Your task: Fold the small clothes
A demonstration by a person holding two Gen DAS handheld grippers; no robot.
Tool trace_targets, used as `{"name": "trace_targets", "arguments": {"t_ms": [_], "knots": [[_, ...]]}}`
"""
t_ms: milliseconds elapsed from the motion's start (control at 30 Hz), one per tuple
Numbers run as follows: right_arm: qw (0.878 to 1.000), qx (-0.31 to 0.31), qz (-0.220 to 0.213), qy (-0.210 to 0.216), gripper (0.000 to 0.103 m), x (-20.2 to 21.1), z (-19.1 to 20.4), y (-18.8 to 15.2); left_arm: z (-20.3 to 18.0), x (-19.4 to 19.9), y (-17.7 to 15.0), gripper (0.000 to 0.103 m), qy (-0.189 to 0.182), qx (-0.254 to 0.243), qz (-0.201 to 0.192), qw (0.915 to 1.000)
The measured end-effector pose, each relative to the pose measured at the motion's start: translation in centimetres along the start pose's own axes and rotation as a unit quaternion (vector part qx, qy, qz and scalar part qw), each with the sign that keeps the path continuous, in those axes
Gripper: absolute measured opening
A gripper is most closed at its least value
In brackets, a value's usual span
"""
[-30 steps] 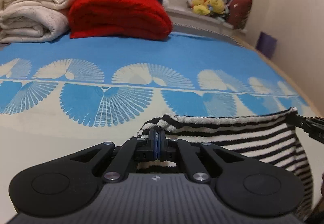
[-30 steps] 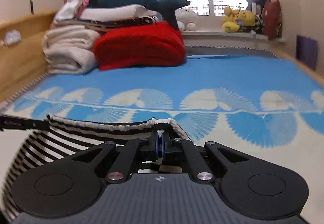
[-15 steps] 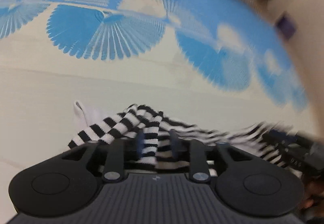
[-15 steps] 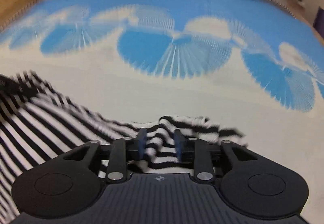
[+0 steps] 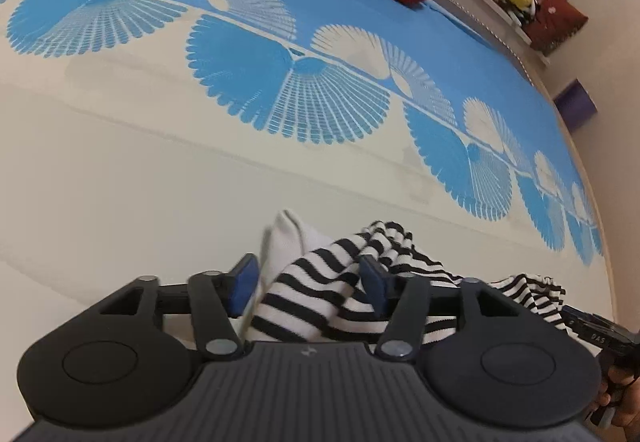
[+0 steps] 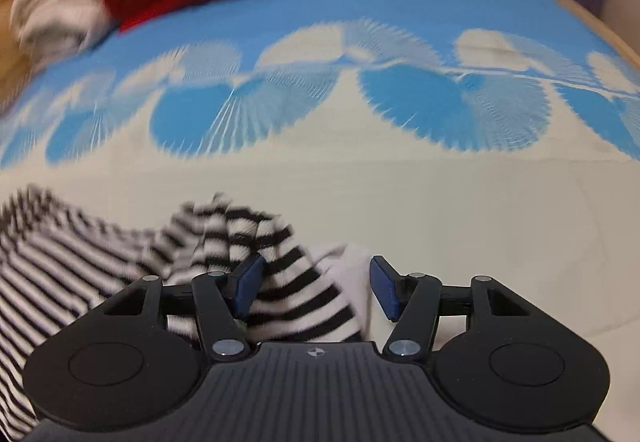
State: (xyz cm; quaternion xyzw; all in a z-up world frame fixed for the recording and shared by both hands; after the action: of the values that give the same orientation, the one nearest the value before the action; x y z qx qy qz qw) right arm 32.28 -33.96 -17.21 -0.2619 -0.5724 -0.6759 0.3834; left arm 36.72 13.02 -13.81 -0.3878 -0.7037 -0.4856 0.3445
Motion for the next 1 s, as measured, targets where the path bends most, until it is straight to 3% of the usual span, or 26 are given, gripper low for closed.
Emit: {"name": "trace_targets", "arguments": {"t_ms": [100, 167, 200, 233, 267, 300, 433, 467, 533, 567, 633, 700, 733, 767, 833, 900, 1000], "knots": [[1.0, 0.019, 0.007, -0.02, 0.056, -0.6, 0.7, -0.1, -1.2, -1.1, -0.7, 0.065, 0.005, -0.022, 0.007, 0.9997], [1.0, 0.013, -0.001, -0.022, 0.033, -0.8, 0.8, 0.5, -2.2, -1.7, -1.1, 0.065, 0.01, -0.046, 0.007, 0.9989], [1.0, 0.007, -0.011, -0.019, 0.026, -0.6, 0.9, 0.9, -2.6, -1.9, -1.2, 0.063, 0.017, -0.062, 0.002, 0.9979], [1.0, 0.002, -0.018, -0.014, 0.01, -0.2, 0.4, 1.2, -2.9, -2.0, -1.1, 0.044, 0.028, -0.079, -0.006, 0.9964], [1.0, 0.001, -0.024, -0.012, 0.0, -0.1, 0.4, 1.4, -3.0, -2.1, -1.0, 0.026, 0.039, -0.097, -0.011, 0.9944], [0.999, 0.003, -0.032, -0.013, 0.0, 0.1, 0.4, 1.7, -3.0, -2.1, -0.8, 0.004, 0.053, -0.11, -0.016, 0.9923], [0.99, -0.031, -0.129, -0.037, 0.0, 3.2, -0.9, 4.3, -1.9, 0.8, 1.8, 0.004, 0.098, -0.08, -0.112, 0.9856], [0.985, -0.042, -0.158, -0.051, 0.0, 4.2, -1.4, 5.0, -1.7, 1.1, 2.2, 0.004, 0.103, -0.074, -0.122, 0.9844], [0.978, -0.059, -0.183, -0.079, 0.0, 5.0, -2.6, 5.6, -1.3, 0.2, 1.8, 0.004, 0.096, -0.062, -0.093, 0.9891], [0.978, -0.07, -0.176, -0.088, 0.0, 4.7, -3.2, 5.5, -1.3, -0.9, 1.1, 0.005, 0.085, -0.057, -0.059, 0.9931], [0.984, -0.09, -0.133, -0.072, 0.001, 3.0, -3.6, 4.9, -1.4, -2.4, -0.2, 0.019, 0.087, -0.065, -0.007, 0.9941], [0.99, -0.109, -0.083, -0.032, 0.007, 1.5, -3.2, 4.0, -1.3, -2.0, -0.1, 0.033, 0.108, -0.083, -0.021, 0.9904], [0.991, -0.109, -0.071, -0.016, 0.021, 1.2, -2.9, 3.9, -1.2, -1.5, 0.1, 0.041, 0.105, -0.08, -0.031, 0.9907], [0.992, -0.105, -0.071, -0.01, 0.035, 1.4, -2.4, 3.9, -1.0, -1.0, 0.3, 0.043, 0.097, -0.069, -0.038, 0.9922], [0.991, -0.093, -0.091, -0.005, 0.045, 2.2, -1.9, 4.2, -0.4, -0.6, 0.5, 0.044, 0.077, -0.035, -0.039, 0.9956], [0.991, -0.099, -0.092, 0.016, 0.046, 2.6, -1.9, 4.2, 0.0, -0.6, 0.4, 0.044, 0.07, -0.017, -0.03, 0.9969], [0.991, -0.108, -0.054, 0.052, 0.05, 1.9, -1.7, 3.4, 0.0, -1.0, 0.2, 0.045, 0.07, -0.019, -0.014, 0.9973]]}}
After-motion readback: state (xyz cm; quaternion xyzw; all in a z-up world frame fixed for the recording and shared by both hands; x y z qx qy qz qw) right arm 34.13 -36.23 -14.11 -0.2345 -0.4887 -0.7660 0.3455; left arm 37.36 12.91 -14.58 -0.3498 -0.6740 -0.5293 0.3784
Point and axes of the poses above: each gripper's, at about its wrist camera, not at the fingertips, and x roughly against the way its jaws point, z to its left, y to its top, the point moved 8 cm from there along -x, roughly the way its jaws point, and after that the axes turned 2 degrees about y, right-handed, at the moved point
